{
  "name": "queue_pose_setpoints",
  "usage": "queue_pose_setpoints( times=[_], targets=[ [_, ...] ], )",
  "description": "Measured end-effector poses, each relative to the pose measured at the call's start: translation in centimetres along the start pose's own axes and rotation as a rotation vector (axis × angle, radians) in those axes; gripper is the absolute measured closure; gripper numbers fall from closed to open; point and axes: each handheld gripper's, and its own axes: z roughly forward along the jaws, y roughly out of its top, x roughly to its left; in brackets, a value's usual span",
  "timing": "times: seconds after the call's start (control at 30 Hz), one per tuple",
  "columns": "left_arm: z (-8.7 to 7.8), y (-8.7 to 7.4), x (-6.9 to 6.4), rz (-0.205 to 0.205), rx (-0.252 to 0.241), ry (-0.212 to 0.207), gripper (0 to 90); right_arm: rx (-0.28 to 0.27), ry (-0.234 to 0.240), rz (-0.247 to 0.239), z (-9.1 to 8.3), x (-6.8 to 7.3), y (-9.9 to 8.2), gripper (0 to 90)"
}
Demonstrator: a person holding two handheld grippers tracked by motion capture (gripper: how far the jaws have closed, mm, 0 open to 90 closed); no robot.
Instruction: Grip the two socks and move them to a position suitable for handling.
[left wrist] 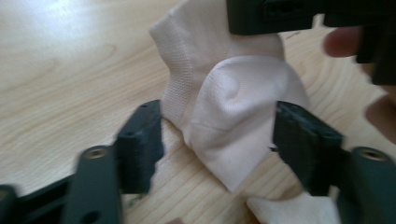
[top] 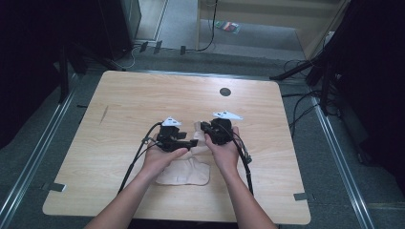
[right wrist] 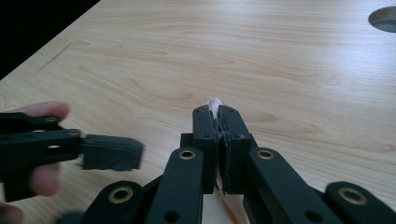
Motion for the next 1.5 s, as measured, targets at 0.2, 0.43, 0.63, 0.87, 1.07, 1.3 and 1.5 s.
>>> queue_pose_setpoints(
  times=[0.2,0.43,0.63,0.87,1.07,1.3,1.5],
  targets=[
    [1.0,0.5,-0.7,-0.009,0.022,0.051,42.7,0.004,0.002,-0.017,0.1,0.4,-0.1,87.8],
    [-0.6,0.6,-0.6,0.027,-0.021,0.055,83.6,-0.018,-0.004,-0.008,-0.5,0.0,0.1,87.8],
    [-2.9,0.3,1.3,0.055,-0.066,0.103,80.2,-0.040,-0.039,0.011,-1.1,-1.0,-0.2,87.9],
    [-5.3,-0.9,4.5,0.052,-0.080,0.171,79.2,-0.085,-0.071,0.029,-1.9,-1.0,-1.8,88.0],
    [-6.0,-1.7,5.3,0.045,-0.058,0.205,68.0,-0.105,-0.071,0.025,-2.4,-0.2,-3.3,87.2],
    [-6.8,-3.3,6.6,-0.051,-0.056,0.204,53.8,-0.058,-0.046,0.050,-3.6,-0.1,-5.5,64.5],
    [-6.7,-3.2,5.5,-0.092,-0.060,0.122,44.3,-0.083,-0.109,-0.001,-5.0,-0.9,-5.1,54.8]
  ],
)
